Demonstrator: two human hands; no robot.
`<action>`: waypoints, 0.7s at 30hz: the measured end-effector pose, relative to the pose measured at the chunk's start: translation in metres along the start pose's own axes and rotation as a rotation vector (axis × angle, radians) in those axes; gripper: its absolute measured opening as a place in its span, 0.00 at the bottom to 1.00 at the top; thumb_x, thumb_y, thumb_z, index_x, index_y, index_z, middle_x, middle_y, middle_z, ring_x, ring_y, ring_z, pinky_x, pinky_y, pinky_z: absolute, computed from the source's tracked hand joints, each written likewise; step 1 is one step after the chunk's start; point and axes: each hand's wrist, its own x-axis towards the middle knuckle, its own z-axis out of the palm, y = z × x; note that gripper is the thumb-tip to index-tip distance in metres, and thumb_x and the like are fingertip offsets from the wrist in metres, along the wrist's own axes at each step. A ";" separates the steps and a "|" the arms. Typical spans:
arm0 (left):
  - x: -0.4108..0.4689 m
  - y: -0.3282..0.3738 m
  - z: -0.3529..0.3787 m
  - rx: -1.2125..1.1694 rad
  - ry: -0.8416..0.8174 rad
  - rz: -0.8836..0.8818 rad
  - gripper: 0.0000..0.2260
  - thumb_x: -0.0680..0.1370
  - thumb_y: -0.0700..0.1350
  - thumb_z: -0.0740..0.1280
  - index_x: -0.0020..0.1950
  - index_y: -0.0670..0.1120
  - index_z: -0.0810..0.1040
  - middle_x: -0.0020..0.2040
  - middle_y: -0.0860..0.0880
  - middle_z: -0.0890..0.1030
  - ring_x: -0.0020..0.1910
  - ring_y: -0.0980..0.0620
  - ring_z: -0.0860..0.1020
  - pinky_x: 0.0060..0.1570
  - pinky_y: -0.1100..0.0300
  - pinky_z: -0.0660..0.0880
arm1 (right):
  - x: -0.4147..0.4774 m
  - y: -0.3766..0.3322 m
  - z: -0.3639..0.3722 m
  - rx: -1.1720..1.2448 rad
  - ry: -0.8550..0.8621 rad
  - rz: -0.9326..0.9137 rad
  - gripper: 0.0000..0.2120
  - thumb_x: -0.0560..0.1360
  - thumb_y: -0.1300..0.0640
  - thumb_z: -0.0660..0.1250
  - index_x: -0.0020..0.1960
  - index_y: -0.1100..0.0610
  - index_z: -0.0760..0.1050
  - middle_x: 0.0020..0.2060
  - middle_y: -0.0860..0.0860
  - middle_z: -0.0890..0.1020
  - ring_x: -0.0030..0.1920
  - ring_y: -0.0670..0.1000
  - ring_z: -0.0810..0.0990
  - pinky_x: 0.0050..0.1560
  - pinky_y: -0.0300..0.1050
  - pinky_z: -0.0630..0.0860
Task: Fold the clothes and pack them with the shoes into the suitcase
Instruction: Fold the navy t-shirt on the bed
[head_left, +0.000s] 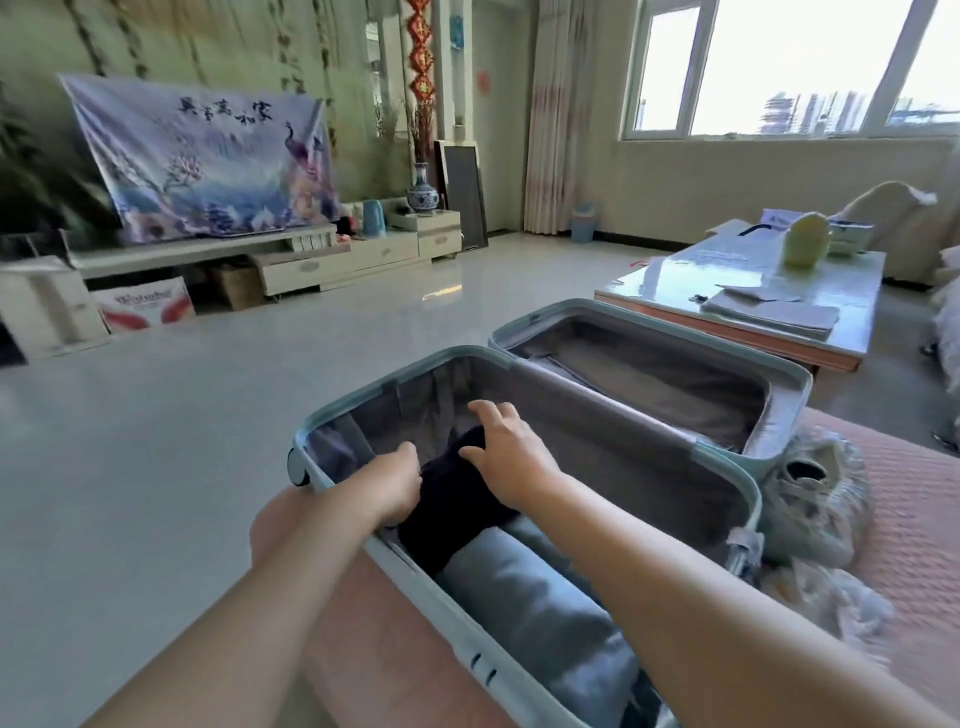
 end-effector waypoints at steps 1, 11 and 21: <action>0.000 -0.001 0.001 0.083 -0.035 -0.004 0.07 0.83 0.40 0.56 0.60 0.41 0.68 0.53 0.40 0.78 0.54 0.42 0.78 0.43 0.55 0.69 | -0.002 -0.002 0.009 -0.017 -0.019 0.044 0.25 0.81 0.48 0.64 0.75 0.51 0.62 0.65 0.56 0.69 0.64 0.60 0.72 0.61 0.55 0.73; 0.004 -0.016 -0.003 0.248 0.007 -0.008 0.14 0.77 0.41 0.58 0.60 0.48 0.75 0.54 0.46 0.80 0.51 0.45 0.79 0.53 0.50 0.78 | 0.010 -0.005 0.031 0.120 -0.421 0.149 0.24 0.78 0.63 0.56 0.71 0.51 0.74 0.67 0.53 0.78 0.67 0.55 0.75 0.64 0.42 0.70; 0.016 -0.002 0.006 0.188 -0.359 0.106 0.27 0.83 0.45 0.49 0.82 0.52 0.44 0.82 0.50 0.48 0.80 0.47 0.52 0.78 0.51 0.51 | -0.023 0.007 0.028 -0.058 -0.222 -0.020 0.20 0.83 0.53 0.56 0.74 0.51 0.68 0.74 0.51 0.67 0.73 0.56 0.67 0.71 0.48 0.65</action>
